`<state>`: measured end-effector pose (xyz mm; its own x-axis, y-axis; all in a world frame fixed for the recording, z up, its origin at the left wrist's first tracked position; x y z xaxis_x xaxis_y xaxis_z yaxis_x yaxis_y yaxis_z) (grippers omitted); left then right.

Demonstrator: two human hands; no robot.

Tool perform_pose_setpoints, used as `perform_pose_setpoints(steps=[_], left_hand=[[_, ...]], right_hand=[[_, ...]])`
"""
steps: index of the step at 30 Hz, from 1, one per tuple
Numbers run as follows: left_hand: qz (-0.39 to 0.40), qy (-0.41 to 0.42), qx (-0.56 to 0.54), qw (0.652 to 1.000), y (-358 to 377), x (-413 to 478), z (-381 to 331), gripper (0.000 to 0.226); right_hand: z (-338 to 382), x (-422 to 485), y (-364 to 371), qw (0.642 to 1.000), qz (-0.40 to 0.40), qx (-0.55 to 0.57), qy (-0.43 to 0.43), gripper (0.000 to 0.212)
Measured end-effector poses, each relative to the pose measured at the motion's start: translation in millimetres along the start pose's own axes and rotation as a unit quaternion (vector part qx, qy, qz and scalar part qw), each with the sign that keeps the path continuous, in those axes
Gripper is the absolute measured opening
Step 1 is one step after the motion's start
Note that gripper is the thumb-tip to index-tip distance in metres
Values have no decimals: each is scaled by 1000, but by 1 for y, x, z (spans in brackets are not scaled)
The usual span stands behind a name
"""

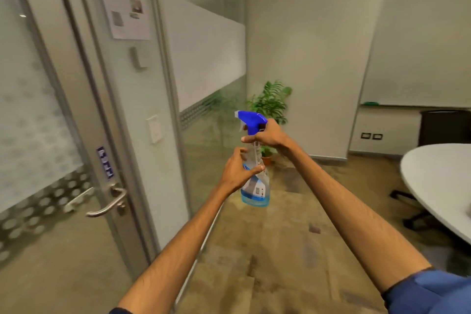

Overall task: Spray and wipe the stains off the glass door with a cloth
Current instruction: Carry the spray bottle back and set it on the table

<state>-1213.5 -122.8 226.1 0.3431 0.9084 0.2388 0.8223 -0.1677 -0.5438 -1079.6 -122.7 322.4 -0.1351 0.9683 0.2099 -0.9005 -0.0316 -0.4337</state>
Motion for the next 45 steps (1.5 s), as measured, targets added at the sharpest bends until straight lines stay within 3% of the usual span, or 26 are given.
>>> perform_pose_setpoints(steps=[9, 19, 27, 37, 45], left_hand=[[57, 39, -33, 997, 159, 63, -73, 77], [144, 84, -41, 985, 336, 97, -149, 73], [230, 113, -61, 965, 479, 123, -207, 63], [335, 150, -75, 927, 663, 187, -277, 71], [421, 149, -101, 889, 791, 223, -322, 72]], right_hand=[[-90, -44, -160, 995, -76, -1, 72, 45], [-180, -129, -309, 979, -171, 8, 112, 38], [-254, -198, -423, 940, -280, -11, 194, 45], [-343, -252, -569, 886, -377, -27, 267, 52], [-406, -295, -663, 859, -426, -38, 280, 49]])
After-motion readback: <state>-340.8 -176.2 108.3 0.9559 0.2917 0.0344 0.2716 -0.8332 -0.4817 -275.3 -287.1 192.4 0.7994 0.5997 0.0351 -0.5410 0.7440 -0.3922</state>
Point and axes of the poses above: each hand's wrist, its own x-axis towards the middle knuckle, its own y-axis out of the palm, z = x × y, the point moved 3 cm from there along x, towards the middle knuckle, and after that the axes turned 7 degrees about z, right-handed, at the moved point
